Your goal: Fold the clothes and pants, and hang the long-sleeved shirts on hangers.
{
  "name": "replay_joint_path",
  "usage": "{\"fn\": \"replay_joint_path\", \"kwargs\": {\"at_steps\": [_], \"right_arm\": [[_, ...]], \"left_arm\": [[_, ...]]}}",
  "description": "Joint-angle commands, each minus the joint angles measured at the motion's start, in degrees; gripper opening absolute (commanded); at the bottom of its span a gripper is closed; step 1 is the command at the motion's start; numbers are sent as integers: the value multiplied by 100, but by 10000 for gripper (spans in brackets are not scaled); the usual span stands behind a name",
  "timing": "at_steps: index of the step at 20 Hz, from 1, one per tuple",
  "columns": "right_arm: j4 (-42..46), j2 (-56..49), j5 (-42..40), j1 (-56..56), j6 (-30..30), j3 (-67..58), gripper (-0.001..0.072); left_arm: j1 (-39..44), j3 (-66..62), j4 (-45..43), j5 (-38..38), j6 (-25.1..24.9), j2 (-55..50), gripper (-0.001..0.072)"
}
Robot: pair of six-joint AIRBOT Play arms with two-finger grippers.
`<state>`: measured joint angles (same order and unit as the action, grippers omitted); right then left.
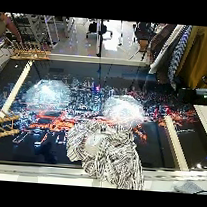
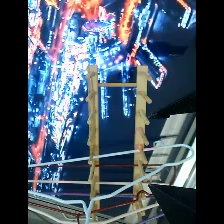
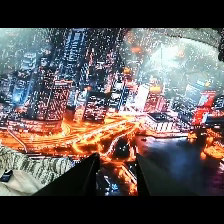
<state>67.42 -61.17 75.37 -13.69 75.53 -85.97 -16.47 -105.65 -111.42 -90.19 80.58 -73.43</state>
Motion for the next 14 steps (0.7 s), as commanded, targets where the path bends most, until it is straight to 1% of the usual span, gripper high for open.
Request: {"fn": "replay_joint_path", "kwargs": {"at_steps": [1, 12, 14], "right_arm": [[0, -4, 0, 7, 2, 2, 291], [0, -4, 0, 7, 2, 2, 291], [20, -4, 9, 7, -42, 2, 291]], "left_arm": [[-4, 2, 0, 2, 0, -2, 440], [-4, 2, 0, 4, 0, -4, 440], [-7, 2, -2, 151, 2, -7, 440]]}}
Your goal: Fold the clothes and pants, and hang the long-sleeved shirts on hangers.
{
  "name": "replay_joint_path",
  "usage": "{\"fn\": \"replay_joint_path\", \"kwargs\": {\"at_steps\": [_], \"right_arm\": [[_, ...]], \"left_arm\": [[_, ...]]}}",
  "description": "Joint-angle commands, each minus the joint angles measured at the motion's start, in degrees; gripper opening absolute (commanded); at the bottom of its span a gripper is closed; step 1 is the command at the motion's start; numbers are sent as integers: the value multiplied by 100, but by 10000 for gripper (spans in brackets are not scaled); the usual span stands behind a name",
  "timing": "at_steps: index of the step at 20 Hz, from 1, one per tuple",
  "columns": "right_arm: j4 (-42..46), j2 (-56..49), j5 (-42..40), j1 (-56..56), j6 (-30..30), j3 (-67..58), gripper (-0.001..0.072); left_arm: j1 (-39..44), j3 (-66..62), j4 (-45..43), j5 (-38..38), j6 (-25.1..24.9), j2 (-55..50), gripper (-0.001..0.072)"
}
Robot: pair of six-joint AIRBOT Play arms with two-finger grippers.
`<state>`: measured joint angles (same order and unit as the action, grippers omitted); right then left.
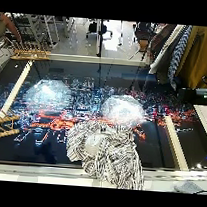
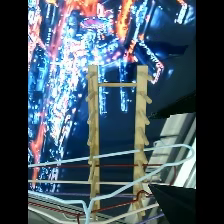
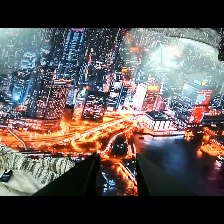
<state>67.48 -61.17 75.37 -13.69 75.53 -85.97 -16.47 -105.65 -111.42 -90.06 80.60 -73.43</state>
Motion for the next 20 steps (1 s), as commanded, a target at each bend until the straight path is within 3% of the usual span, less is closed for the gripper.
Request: {"fn": "replay_joint_path", "kwargs": {"at_steps": [1, 3, 4, 6, 8, 10, 13, 16, 20], "right_arm": [[212, -2, 11, 4, -765, -42, 291], [542, -2, -24, 4, -2243, -101, 291], [533, -2, -24, 4, -2435, -98, 291], [525, -2, -24, 7, -2424, -98, 291], [308, -9, -293, 7, -2398, -98, 291], [-533, -7, -623, 7, -2253, -98, 291], [-1333, -7, -160, 24, -1261, -98, 291], [-1547, -7, 326, 24, -1084, -98, 289], [-1624, -13, 372, 24, -1034, -96, 290]], "left_arm": [[-7, 2, -2, 321, -2, -7, 440], [-4, 2, 0, 535, -2, -7, 440], [-4, 2, 7, 538, 9, -7, 440], [-4, 2, 153, 518, 55, -17, 440], [-7, 2, 831, 348, 535, -22, 440], [-15, 7, 2186, 328, 664, -66, 440], [109, 13, 3895, 188, 664, -225, 440], [367, 39, 3954, -127, 664, -492, 440], [669, 42, 4391, -595, 647, -977, 439]]}}
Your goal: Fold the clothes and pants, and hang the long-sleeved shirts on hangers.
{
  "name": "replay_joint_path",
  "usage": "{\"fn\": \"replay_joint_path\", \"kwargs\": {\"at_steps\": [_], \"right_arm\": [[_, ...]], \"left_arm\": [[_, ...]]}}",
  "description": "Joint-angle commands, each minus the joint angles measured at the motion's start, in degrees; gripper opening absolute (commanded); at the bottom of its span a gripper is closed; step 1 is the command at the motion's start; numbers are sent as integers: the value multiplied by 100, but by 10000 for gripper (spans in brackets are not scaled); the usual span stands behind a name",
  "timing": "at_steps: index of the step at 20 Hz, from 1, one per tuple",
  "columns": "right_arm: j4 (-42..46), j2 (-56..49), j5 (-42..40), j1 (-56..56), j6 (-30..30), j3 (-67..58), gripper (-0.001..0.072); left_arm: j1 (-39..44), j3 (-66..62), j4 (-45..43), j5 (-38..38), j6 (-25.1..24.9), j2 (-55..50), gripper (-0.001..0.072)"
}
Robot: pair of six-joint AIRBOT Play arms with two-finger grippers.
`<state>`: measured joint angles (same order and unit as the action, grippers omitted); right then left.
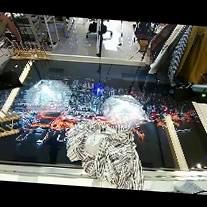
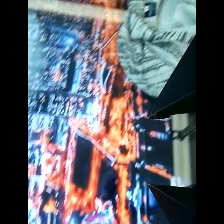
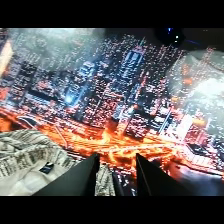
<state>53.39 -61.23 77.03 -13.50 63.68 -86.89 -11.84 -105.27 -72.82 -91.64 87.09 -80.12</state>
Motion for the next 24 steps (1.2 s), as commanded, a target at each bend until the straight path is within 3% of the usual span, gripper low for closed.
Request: {"fn": "replay_joint_path", "kwargs": {"at_steps": [1, 2, 3, 5, 8, 9, 10, 11, 13, 15, 24], "right_arm": [[-212, -13, 431, 4, 240, 7, 293], [-201, -13, 704, 2, 439, 83, 294], [-195, -13, 1108, 2, 623, 247, 308], [-240, 7, 1773, 4, 896, 887, 554], [-304, 321, 1700, 22, 955, 2667, 565], [-413, 490, 1467, 85, 1027, 3340, 566], [-610, 669, 1043, 229, 1027, 4050, 587], [-833, 780, 544, 409, 1051, 4607, 608], [-988, 723, -579, 820, 1331, 5281, 648], [-822, 452, -1329, 1104, 1694, 5368, 653], [-994, -348, -2321, 1239, 1567, 4913, 648]], "left_arm": [[302, 7, 619, -640, -144, -428, 353], [450, 90, 597, -693, -293, -483, 79], [616, 275, 601, -640, -365, -459, 24], [1126, 848, 466, -599, -546, -278, 24], [2107, 2173, -286, 295, -577, 352, 29], [2452, 2745, -293, 822, -658, 614, 175], [2769, 3248, -199, 1355, -667, 807, 497], [3095, 3685, -72, 2002, -708, 920, 711], [3613, 3985, 221, 2782, -879, 754, 705], [3891, 3832, 557, 2905, -1010, 289, 706], [3985, 2815, 1220, 2479, -1794, -1495, 701]]}}
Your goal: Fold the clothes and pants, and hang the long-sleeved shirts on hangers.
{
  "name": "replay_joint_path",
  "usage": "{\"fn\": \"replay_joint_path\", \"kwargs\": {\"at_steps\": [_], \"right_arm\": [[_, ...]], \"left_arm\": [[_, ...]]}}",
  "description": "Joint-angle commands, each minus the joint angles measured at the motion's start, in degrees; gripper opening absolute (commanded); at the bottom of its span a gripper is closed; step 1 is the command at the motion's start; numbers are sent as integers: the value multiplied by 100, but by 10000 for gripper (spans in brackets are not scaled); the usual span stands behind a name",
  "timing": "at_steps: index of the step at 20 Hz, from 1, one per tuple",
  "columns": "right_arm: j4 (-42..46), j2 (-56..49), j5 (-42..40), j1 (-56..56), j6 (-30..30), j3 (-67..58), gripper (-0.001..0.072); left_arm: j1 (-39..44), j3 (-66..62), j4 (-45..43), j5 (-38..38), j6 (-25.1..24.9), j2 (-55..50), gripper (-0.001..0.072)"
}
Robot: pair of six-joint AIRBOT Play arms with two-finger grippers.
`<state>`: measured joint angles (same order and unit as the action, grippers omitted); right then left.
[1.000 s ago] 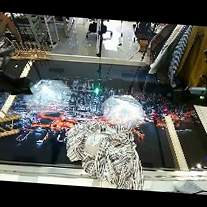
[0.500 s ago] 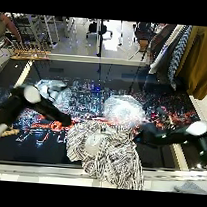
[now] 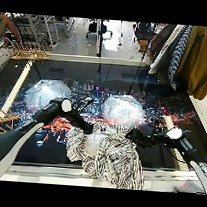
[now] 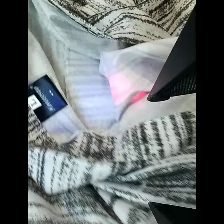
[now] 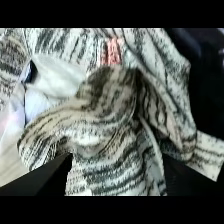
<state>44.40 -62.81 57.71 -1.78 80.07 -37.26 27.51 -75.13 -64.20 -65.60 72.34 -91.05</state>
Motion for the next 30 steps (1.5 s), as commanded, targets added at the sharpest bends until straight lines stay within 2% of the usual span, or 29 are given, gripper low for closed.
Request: {"fn": "replay_joint_path", "kwargs": {"at_steps": [1, 3, 4, 5, 6, 7, 8, 11, 13, 14, 17, 20, 23, 27, 28, 30], "right_arm": [[-133, -247, -520, 160, -129, -55, 643], [-225, -358, -999, 442, -129, -57, 632], [-308, -426, -1305, 616, -127, -66, 618], [-404, -518, -1513, 800, -127, -109, 572], [-422, -627, -1578, 968, -114, -197, 496], [-369, -737, -1574, 1121, -107, -337, 243], [-223, -785, -1550, 1224, -101, -487, 27], [640, -756, -861, 1200, 330, -1386, 20], [835, -756, -435, 1224, 310, -2389, 20], [807, -756, -435, 1292, 221, -2931, 20], [796, -756, -643, 1585, -682, -4784, 19], [798, -756, -446, 1683, -822, -6186, 19], [798, -787, 605, 1683, -813, -6402, 21], [546, -935, 2100, 1683, -717, -5925, 20], [424, -935, 2277, 1683, -772, -5829, 19], [568, -949, 2085, 1679, -791, -5595, 19]], "left_arm": [[68, -199, 437, -98, -339, -481, 695], [72, -199, 448, -103, -332, -634, 693], [72, -199, 448, -94, -334, -713, 663], [72, -199, 448, -39, -334, -778, 492], [72, -199, 446, 61, -334, -815, 243], [70, -199, 433, 146, -334, -817, 13], [35, -199, 426, 175, -334, -772, 17], [-348, -387, 428, -125, -339, -291, 16], [-809, -1001, 459, -479, -339, 155, 16], [-1078, -1480, 566, -647, -341, 378, 16], [-1923, -3198, 999, -890, -337, 894, 15], [-2769, -4568, 1512, -911, -212, 1202, 15], [-3119, -4192, 1840, -1366, -186, 1532, 16], [-2933, -3263, 1840, -2293, -245, 1550, 16], [-2929, -3073, 1838, -2415, -367, 1550, 16], [-2929, -2688, 1836, -2444, -424, 1534, 16]]}}
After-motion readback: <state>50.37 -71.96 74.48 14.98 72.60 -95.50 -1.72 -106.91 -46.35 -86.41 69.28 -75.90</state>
